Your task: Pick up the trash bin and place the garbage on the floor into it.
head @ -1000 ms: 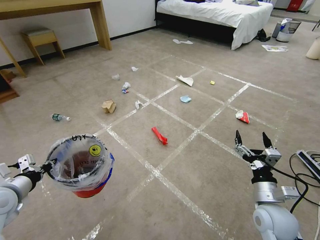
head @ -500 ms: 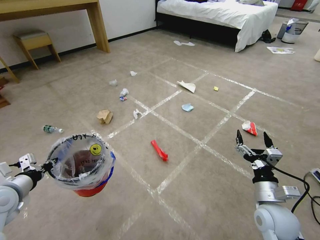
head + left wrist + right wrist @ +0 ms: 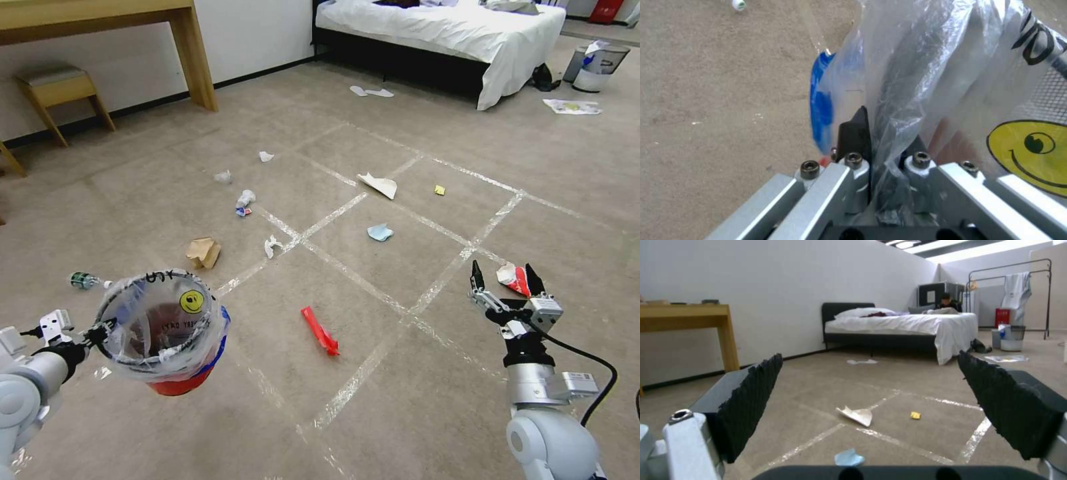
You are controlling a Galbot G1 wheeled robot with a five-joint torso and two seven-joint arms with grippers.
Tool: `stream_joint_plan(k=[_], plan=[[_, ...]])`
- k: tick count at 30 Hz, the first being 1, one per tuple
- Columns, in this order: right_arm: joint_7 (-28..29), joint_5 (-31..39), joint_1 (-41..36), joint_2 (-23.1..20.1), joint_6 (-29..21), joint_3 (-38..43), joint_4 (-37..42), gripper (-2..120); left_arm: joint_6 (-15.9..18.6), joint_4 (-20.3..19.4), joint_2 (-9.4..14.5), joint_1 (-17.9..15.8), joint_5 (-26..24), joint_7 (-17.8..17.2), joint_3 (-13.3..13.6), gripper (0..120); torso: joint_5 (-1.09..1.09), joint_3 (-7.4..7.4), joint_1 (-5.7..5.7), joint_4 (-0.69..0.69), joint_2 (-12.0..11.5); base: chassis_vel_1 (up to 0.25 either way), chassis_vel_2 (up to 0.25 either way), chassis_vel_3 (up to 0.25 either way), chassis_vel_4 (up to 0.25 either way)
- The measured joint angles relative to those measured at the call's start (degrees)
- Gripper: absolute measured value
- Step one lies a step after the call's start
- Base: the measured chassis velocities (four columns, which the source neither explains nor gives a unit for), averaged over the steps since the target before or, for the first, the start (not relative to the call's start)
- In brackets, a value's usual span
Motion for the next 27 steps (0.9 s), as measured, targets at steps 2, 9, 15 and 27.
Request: stream_joint_plan(k=[2,9,15,27], plan=[[-0.02,0.03,-0.08,-0.09,0.0,0.0,0.0,100,0.0,0.0,-0.24,0.02,0.23,0.0,0.03,3,0.0,-0.02,-0.03,0.02,0.0,0.0,0.0,0.0,0.0],[0.03,0.04,-0.1,-0.3,0.13,0.06,-0.12,100,0.0,0.0,-0.68,0.0,0.53,0.04,0.12,3,0.0,-0.02,-0.03,0.02,0.01,-0.018,0.016,0.012,-0.024],[0.17,0.31,-0.01,-0.55,0.17,0.11,-0.14,100,-0.02,-0.16,-1.0,-0.13,0.71,0.05,0.37,3,0.0,-0.01,-0.02,0.0,0.0,-0.105,0.089,0.1,-0.114],[0.8,0.08,1.18,-1.41,-0.03,-0.39,-0.97,100,-0.05,-0.23,-1.4,-0.07,1.14,0.11,0.4,3,0.0,0.0,0.0,-0.01,0.0,-0.05,0.062,0.054,-0.056]])
